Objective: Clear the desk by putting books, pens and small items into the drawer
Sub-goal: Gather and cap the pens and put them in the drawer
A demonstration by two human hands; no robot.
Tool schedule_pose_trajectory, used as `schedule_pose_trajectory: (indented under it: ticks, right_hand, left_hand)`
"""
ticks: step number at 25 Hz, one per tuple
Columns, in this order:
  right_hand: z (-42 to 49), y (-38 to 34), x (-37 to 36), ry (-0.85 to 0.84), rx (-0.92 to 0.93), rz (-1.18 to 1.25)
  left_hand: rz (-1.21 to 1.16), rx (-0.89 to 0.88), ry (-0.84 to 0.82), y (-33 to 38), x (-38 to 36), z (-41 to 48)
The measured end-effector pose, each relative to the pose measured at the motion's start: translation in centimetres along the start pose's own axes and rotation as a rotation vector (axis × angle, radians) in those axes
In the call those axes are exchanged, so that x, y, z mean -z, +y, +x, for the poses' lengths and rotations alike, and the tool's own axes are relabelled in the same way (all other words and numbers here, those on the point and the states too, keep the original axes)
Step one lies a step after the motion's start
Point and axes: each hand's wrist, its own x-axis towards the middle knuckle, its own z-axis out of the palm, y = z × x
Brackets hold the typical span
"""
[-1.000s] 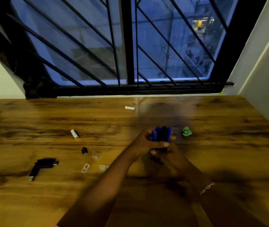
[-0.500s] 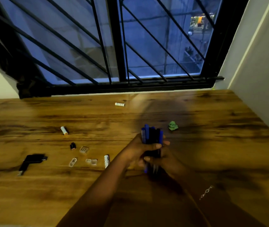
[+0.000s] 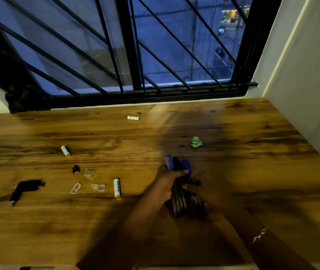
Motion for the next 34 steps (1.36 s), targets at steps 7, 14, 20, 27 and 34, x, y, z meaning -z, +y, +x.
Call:
schedule_pose_trajectory:
  ticks: [7, 14, 20, 27, 34]
  right_hand:
    - [-1.0, -0.8, -0.9, 0.183, 0.126, -0.442]
    - [-0.2, 0.4, -3.4, 0.427, 0.37, -0.494]
    - [1.8, -0.2, -4.2, 0.243, 0.447, -0.462]
    - [1.8, 1.2, -2.9, 0.293, 0.557, -0.696]
    - [0.8, 3.2, -2.2, 0.398, 0.599, -0.789]
  left_hand:
    - [1.051, -0.422, 0.503, -0.5, 0.8, -1.3]
    - [0.929, -0.708, 0.356, -3.2, 3.7, -1.5]
    - [0.99, -0.741, 0.322, -2.8, 2.7, -0.7]
    - [1.008, -0.77, 0.264, -4.0, 1.9, -1.4]
    - [1.058, -0.74, 0.252, -4.4, 1.6, -1.2]
